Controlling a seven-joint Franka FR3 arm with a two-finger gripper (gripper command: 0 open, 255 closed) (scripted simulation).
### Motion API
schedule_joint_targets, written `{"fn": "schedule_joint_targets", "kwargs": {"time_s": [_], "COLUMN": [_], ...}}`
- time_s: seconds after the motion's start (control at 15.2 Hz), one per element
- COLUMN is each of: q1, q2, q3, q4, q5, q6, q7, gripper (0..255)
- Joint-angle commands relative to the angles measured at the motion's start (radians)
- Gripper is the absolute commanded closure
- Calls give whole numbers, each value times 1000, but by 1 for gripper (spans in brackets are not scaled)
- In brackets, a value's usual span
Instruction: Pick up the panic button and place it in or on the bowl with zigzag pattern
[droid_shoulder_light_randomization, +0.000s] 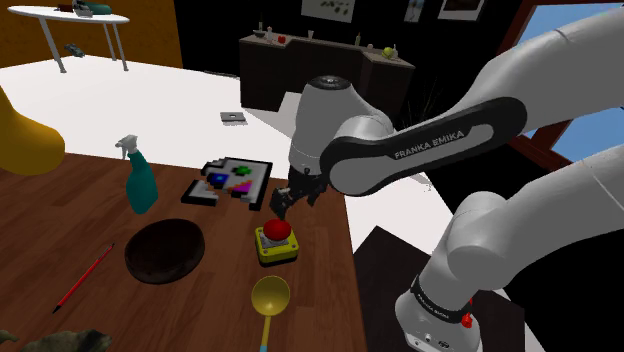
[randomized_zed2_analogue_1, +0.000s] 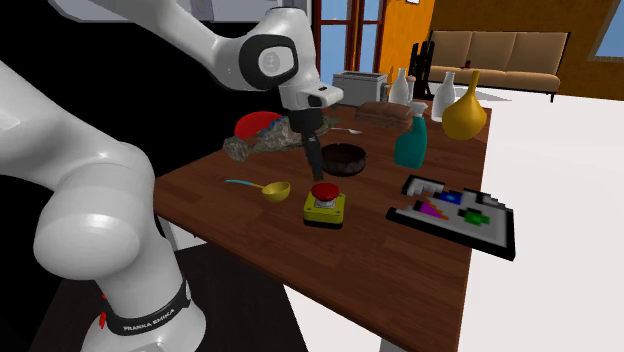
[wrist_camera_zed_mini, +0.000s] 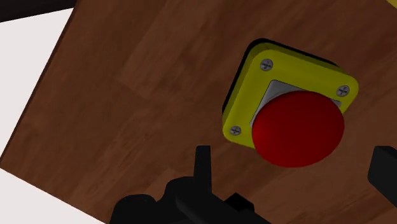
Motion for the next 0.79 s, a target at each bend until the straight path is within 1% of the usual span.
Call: {"fn": "schedule_joint_targets", "kwargs": {"time_s": [0.0, 0.13, 0.59, 0.73], "q1": [-4, -17, -61, -66], "q2": [66, 134, 239, 248], "q3": [46, 88, 121, 123], "q4": [-10, -7, -28, -30], "q5": [4, -6, -63, -69], "q6": [82, 149, 271, 281], "q7": [66, 127, 168, 173], "gripper": [0, 0, 0, 0]}}
